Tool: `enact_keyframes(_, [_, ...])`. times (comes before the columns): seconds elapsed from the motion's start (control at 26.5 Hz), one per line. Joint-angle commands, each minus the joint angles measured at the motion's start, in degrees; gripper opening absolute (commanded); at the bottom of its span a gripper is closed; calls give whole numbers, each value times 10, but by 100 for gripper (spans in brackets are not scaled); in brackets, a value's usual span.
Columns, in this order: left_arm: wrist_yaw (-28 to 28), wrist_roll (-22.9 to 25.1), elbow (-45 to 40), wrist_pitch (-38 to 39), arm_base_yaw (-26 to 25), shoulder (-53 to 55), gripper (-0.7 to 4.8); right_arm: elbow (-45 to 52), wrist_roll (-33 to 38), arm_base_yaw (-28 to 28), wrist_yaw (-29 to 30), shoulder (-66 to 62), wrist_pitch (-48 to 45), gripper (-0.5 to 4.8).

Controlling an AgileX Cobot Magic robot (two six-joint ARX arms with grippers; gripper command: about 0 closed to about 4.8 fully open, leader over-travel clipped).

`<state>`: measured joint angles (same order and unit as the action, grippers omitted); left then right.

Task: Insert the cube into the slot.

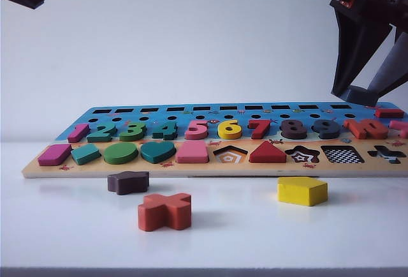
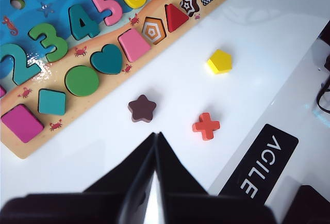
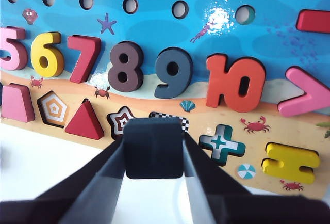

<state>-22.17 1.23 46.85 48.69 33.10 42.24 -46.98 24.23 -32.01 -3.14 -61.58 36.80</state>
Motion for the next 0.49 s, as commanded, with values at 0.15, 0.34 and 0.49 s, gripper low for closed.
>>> enact_keyframes(0.15, [-3, 0, 2, -8, -1, 1, 10, 11, -1, 1, 29, 1, -25, 35])
enact_keyframes(0.34, [-3, 0, 2, -8, -1, 1, 10, 23, -3, 1, 31, 1, -36, 34])
enact_keyframes(0.49, [-3, 0, 2, -8, -1, 1, 10, 33, -3, 1, 31, -4, -38, 31])
